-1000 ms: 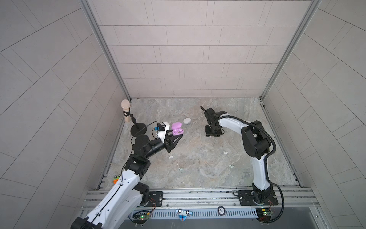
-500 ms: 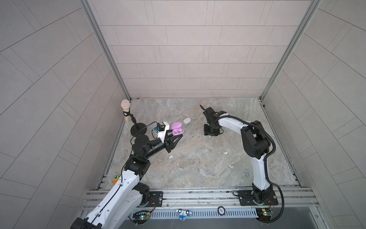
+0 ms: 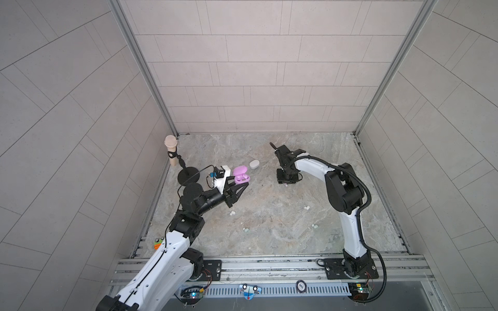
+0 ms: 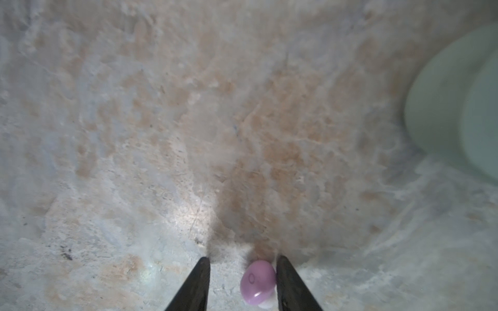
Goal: Insert wireless bluetooth earbuds into charging case
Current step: Pick up the wireless bluetooth earbud from the center of the table.
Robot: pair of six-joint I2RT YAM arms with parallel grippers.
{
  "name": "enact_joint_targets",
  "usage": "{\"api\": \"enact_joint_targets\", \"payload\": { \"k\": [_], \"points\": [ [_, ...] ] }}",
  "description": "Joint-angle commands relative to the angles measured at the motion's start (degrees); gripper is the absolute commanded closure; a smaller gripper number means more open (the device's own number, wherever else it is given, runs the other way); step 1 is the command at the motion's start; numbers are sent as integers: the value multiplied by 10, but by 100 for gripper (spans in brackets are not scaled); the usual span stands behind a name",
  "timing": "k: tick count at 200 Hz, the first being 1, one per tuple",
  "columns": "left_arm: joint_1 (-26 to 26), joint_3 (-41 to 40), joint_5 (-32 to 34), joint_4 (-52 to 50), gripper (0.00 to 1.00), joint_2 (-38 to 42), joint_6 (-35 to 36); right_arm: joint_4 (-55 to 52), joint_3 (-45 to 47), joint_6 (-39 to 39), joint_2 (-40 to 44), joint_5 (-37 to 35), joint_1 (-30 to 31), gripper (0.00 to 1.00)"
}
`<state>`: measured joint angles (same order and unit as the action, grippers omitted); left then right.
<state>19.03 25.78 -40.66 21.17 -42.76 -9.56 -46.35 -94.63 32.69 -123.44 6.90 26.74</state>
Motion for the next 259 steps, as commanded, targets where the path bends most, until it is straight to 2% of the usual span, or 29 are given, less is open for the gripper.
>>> {"api": "enact_joint_targets", "payload": {
  "k": [1,172,217,259],
  "points": [
    [-3,2,-2,25,78,3,1,-35,-6,-10,-14,-37,4,60],
    [-3,1,-4,23,78,8,1,-14,5,0,-18,-44,13,83],
    [6,2,-5,18,78,6,3,7,41,0,47,-23,12,86],
    [49,4,12,27,77,-4,3,27,103,-2,145,34,10,87]
  ]
}}
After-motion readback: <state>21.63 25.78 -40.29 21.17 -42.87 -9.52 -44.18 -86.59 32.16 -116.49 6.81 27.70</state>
